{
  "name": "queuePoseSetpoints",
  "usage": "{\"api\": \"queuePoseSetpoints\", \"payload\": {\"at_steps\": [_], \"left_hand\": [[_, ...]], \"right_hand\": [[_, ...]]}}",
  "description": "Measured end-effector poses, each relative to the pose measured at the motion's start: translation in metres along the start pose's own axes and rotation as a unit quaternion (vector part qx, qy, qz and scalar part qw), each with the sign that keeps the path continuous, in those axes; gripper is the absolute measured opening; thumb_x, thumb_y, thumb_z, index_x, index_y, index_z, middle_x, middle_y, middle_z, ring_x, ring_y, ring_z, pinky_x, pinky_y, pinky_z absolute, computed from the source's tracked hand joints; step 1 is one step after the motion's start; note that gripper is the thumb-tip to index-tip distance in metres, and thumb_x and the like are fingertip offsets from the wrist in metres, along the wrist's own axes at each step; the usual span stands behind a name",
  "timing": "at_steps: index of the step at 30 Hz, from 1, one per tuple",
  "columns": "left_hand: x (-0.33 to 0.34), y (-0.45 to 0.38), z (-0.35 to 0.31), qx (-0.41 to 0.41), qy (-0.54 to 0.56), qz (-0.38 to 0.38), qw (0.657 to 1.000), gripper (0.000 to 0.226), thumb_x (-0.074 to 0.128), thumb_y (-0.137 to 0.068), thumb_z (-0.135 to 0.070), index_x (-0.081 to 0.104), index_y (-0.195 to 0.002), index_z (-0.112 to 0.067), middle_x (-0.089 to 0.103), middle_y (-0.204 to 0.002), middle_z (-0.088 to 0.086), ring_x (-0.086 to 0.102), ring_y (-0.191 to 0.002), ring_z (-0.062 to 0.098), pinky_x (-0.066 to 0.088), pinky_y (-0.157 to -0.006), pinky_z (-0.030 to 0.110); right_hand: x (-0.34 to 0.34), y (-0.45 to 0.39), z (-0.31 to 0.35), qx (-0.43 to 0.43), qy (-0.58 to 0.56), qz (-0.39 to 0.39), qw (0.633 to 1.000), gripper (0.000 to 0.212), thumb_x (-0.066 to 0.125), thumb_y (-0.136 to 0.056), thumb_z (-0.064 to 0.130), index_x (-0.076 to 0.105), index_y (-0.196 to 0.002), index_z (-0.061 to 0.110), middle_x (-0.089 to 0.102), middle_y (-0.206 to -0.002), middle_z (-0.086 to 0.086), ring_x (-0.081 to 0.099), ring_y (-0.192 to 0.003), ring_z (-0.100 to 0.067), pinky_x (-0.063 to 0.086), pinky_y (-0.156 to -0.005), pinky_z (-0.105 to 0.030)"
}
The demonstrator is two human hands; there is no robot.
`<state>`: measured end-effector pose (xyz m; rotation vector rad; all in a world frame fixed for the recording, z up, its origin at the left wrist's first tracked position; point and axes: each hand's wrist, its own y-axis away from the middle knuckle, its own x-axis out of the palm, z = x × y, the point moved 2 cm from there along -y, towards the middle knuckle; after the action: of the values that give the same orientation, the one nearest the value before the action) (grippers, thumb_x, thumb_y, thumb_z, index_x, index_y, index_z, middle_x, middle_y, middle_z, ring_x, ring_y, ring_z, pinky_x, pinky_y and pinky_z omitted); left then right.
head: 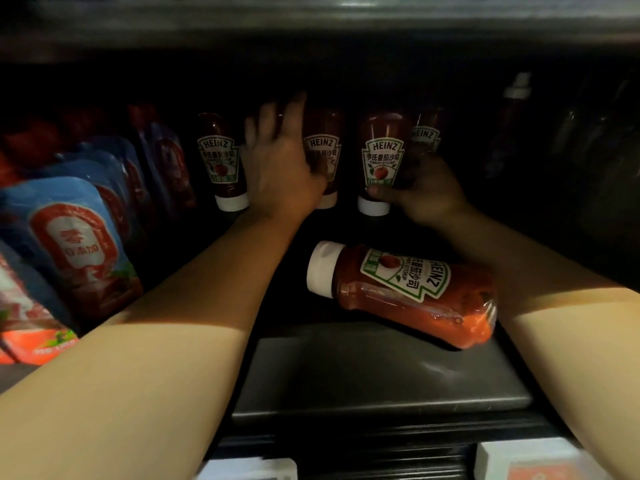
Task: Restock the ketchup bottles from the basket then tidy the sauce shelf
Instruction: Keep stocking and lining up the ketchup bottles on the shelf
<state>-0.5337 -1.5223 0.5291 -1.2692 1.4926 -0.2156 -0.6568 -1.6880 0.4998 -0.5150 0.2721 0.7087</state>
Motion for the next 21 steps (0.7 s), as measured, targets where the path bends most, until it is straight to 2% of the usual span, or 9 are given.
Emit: {"api": "queuePoseSetpoints", "payload": {"at_steps": [2, 3, 6, 10, 11, 13, 15, 19, 21], "left_hand": [[0.001, -0.001, 0.003, 0.012, -0.062, 0.03, 0.998, 0.091, 0.074, -0.084, -0.037, 0.021, -0.158, -0.034, 0.02, -0.163, 0.007, 0.014, -0.149, 0.037, 0.025, -0.115, 0.064], [0.002, -0.001, 0.003, 0.021, -0.079, 0.042, 0.996, 0.091, 0.073, -0.084, -0.038, 0.019, -0.158, -0.036, 0.017, -0.164, 0.003, 0.011, -0.15, 0.036, 0.023, -0.115, 0.065], [0.004, -0.004, 0.001, 0.034, -0.093, 0.045, 0.994, 0.084, 0.07, -0.087, -0.037, 0.023, -0.157, -0.035, 0.024, -0.163, -0.001, 0.008, -0.151, 0.033, 0.021, -0.114, 0.066], [0.003, -0.005, 0.002, 0.036, -0.086, 0.032, 0.995, 0.078, 0.067, -0.09, -0.034, 0.027, -0.157, -0.031, 0.032, -0.159, 0.0, 0.011, -0.151, 0.031, 0.025, -0.113, 0.065], [0.003, -0.004, 0.002, 0.037, -0.081, 0.033, 0.995, 0.077, 0.066, -0.09, -0.033, 0.027, -0.157, -0.031, 0.032, -0.159, 0.0, 0.011, -0.151, 0.032, 0.025, -0.113, 0.064], [0.003, -0.004, 0.001, 0.04, -0.071, 0.036, 0.996, 0.075, 0.064, -0.091, -0.032, 0.027, -0.157, -0.03, 0.032, -0.159, 0.002, 0.011, -0.151, 0.033, 0.026, -0.113, 0.063], [0.001, -0.002, 0.0, 0.038, -0.067, 0.041, 0.996, 0.076, 0.064, -0.091, -0.032, 0.028, -0.157, -0.029, 0.032, -0.159, 0.002, 0.011, -0.151, 0.034, 0.026, -0.113, 0.063], [-0.007, -0.002, -0.003, 0.021, -0.044, 0.024, 0.999, 0.069, 0.065, -0.087, -0.033, 0.038, -0.151, -0.03, 0.038, -0.154, 0.005, 0.019, -0.148, 0.034, 0.027, -0.114, 0.061], [-0.017, 0.0, -0.004, 0.017, 0.031, 0.006, 0.999, 0.056, 0.064, -0.088, -0.032, 0.049, -0.142, -0.028, 0.051, -0.143, 0.005, 0.036, -0.138, 0.025, 0.036, -0.111, 0.046]], "right_hand": [[0.002, -0.003, -0.002, -0.004, 0.022, -0.017, 1.0, 0.08, 0.087, -0.076, 0.016, 0.048, -0.145, 0.012, 0.06, -0.14, -0.003, 0.059, -0.124, -0.016, 0.05, -0.098, -0.027], [0.003, -0.004, -0.003, -0.008, 0.031, -0.022, 0.999, 0.08, 0.088, -0.076, 0.018, 0.048, -0.145, 0.012, 0.059, -0.141, -0.004, 0.058, -0.125, -0.016, 0.05, -0.098, -0.025], [0.004, -0.008, -0.003, -0.021, 0.036, -0.031, 0.999, 0.078, 0.088, -0.075, 0.017, 0.05, -0.142, 0.01, 0.061, -0.138, -0.004, 0.058, -0.117, -0.009, 0.045, -0.078, -0.005], [0.009, -0.012, -0.007, -0.013, 0.02, -0.02, 1.0, 0.076, 0.089, -0.073, 0.018, 0.053, -0.139, 0.008, 0.062, -0.133, -0.002, 0.061, -0.112, -0.01, 0.046, -0.071, -0.002], [0.01, -0.013, -0.008, -0.006, 0.023, -0.019, 1.0, 0.075, 0.09, -0.073, 0.02, 0.054, -0.138, 0.009, 0.063, -0.133, -0.001, 0.062, -0.113, -0.01, 0.048, -0.073, -0.005], [0.011, -0.014, -0.009, 0.002, 0.04, -0.018, 0.999, 0.075, 0.09, -0.073, 0.024, 0.055, -0.138, 0.01, 0.064, -0.133, -0.002, 0.062, -0.116, -0.013, 0.054, -0.087, -0.021], [0.011, -0.013, -0.009, 0.012, 0.039, -0.014, 0.999, 0.077, 0.09, -0.074, 0.027, 0.052, -0.139, 0.009, 0.063, -0.134, -0.004, 0.062, -0.119, -0.017, 0.054, -0.098, -0.033], [0.003, -0.005, -0.007, 0.03, 0.07, -0.02, 0.997, 0.071, 0.085, -0.079, 0.037, 0.053, -0.137, 0.01, 0.064, -0.131, -0.004, 0.063, -0.117, -0.018, 0.054, -0.096, -0.032], [-0.004, 0.003, -0.004, 0.07, 0.01, -0.039, 0.997, 0.059, 0.079, -0.085, 0.037, 0.057, -0.133, 0.011, 0.066, -0.127, -0.005, 0.065, -0.113, -0.02, 0.058, -0.091, -0.039]]}}
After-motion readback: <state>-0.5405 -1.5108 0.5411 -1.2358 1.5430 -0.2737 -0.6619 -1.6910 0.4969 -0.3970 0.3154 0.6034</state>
